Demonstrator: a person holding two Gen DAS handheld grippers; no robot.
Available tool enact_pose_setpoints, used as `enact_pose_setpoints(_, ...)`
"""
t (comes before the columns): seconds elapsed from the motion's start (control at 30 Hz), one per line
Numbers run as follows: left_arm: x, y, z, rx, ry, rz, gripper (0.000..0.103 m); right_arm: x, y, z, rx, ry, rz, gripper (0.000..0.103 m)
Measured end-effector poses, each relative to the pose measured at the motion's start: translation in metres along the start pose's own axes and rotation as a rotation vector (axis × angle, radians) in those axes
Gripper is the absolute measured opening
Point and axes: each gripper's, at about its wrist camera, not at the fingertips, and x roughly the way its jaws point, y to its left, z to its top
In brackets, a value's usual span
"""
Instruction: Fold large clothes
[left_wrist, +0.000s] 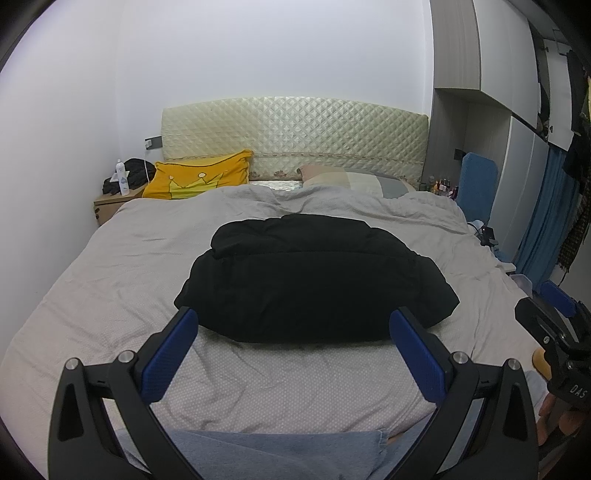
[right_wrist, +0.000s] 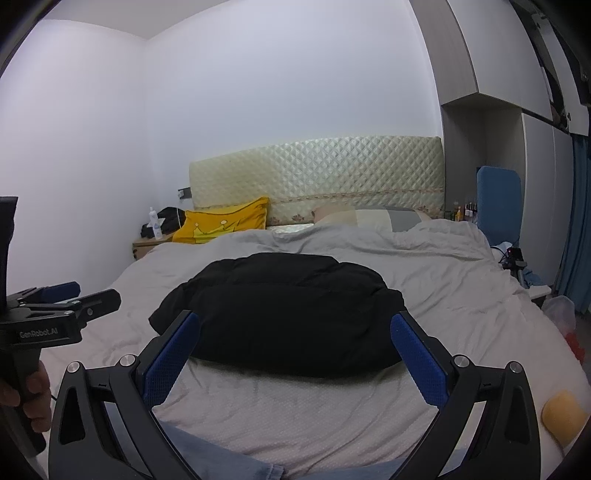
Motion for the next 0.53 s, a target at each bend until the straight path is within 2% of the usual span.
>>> enact_pose_setpoints(0.53, -0.0061, 0.0035, -0.0030, -0.018, 0.001, 0.014, 0.103, 0.0020, -0.0009, -0.0013, 0.005, 0.006, 0.000, 0.103)
